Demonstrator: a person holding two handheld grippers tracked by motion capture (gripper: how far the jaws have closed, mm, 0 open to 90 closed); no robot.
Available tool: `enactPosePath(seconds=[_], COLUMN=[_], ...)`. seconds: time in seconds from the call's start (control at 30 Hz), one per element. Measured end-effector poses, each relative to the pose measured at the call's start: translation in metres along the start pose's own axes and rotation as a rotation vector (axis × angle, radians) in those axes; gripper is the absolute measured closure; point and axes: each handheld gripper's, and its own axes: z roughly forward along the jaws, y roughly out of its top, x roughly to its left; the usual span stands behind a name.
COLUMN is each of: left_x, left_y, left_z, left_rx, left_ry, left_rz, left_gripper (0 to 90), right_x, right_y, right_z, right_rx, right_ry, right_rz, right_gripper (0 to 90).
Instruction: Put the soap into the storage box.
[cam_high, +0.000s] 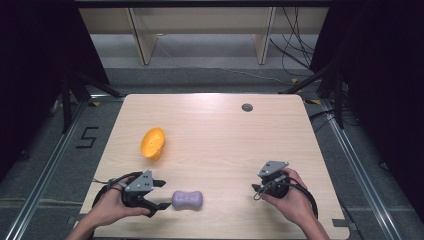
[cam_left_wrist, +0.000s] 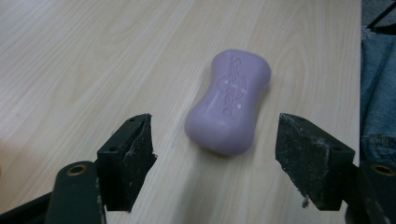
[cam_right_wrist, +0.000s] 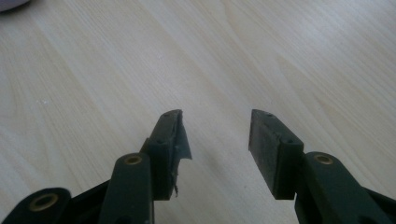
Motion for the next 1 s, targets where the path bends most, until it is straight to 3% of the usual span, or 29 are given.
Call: enactPosePath(seconds=[0.13, 0.2, 0.27, 0.57, 0.67, 0.73, 0.8, 0.97, 1.0], left_x=[0.001, 0.0, 0.002, 0.003, 0.004, 0.005, 0.003, 0.003, 0.004], left_y=[0.009, 0.01, 0.009, 0.011, 0.011, 0.013, 0.012, 0.012, 0.013], left_z=[0.012, 0.016, 0.026, 0.039, 0.041, 0.044, 0.047, 0.054, 0.056], left_rx=[0.022, 0.025, 0.082, 0.137, 0.143, 0.167, 0.151, 0.194, 0.203], left_ry=[-0.036, -0.047, -0.051, -0.083, -0.075, -0.108, -0.093, -0.096, -0.119], left_rz=[0.05, 0.05, 0.092, 0.117, 0.128, 0.132, 0.135, 0.167, 0.162], left_gripper=[26.1, 25.9, 25.9, 26.1, 26.1, 26.1, 26.1, 26.3, 26.6], right_x=[0.0, 0.001, 0.002, 0.003, 0.003, 0.003, 0.003, 0.003, 0.003], right_y=[0.0, 0.0, -0.001, 0.0, 0.0, 0.0, 0.0, 0.0, 0.0], right_z=[0.0, 0.0, 0.002, 0.002, 0.002, 0.002, 0.002, 0.002, 0.002], right_rx=[0.002, 0.003, -0.002, -0.01, -0.01, -0.007, -0.002, -0.001, 0.004], right_ry=[0.003, 0.002, -0.002, 0.0, 0.001, 0.003, 0.004, 0.005, 0.008], right_rz=[0.003, 0.006, 0.01, 0.009, 0.01, 0.007, 0.011, 0.017, 0.014], right_gripper=[54.3, 54.2, 53.9, 53.7, 53.6, 53.6, 53.5, 53.5, 53.4])
